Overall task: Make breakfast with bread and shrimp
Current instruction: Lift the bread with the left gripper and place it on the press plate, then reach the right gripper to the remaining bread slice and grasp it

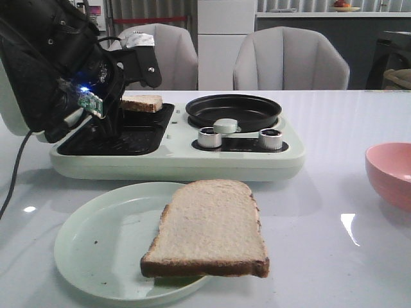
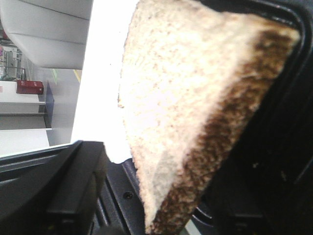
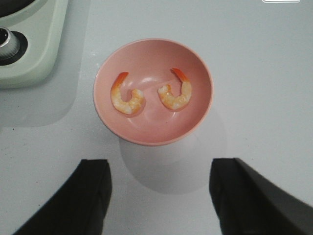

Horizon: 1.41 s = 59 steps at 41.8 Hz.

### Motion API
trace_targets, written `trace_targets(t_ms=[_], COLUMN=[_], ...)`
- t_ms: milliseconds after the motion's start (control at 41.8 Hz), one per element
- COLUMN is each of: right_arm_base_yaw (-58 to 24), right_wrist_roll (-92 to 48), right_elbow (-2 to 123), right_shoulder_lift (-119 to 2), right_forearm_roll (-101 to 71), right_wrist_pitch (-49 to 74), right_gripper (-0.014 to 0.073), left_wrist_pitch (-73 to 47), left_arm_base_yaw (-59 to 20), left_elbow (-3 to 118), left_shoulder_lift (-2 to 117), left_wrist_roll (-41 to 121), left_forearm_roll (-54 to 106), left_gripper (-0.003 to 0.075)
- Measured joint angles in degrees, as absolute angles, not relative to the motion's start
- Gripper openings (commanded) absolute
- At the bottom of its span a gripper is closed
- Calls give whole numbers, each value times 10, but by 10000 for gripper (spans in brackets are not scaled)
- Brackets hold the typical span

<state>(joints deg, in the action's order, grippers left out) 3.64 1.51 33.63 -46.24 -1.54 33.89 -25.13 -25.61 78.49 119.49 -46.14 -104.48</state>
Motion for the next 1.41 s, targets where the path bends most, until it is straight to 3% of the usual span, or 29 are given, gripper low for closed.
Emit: trace_targets(t_ms=[359, 693, 1124, 1411], right_arm_base_yaw=[36, 36, 36, 36], right_wrist_roll=[15, 15, 15, 16], right_elbow=[336, 336, 336, 336], right_shoulder_lift=[-462, -462, -462, -462], right_forearm_roll=[-15, -15, -15, -15], right_wrist_pitch=[339, 339, 339, 339], right_gripper=[539, 539, 539, 539], left_wrist_pitch=[-249, -302, -589, -573], left_arm_base_yaw=[-263, -318, -456, -463], left_elbow=[768, 690, 679, 619], left_shoulder_lift=[1173, 1055, 888, 702], left_wrist_roll=[-461, -461, -259, -175], left_forearm_roll=[-1038, -929, -386, -208], left_gripper=[531, 531, 530, 530])
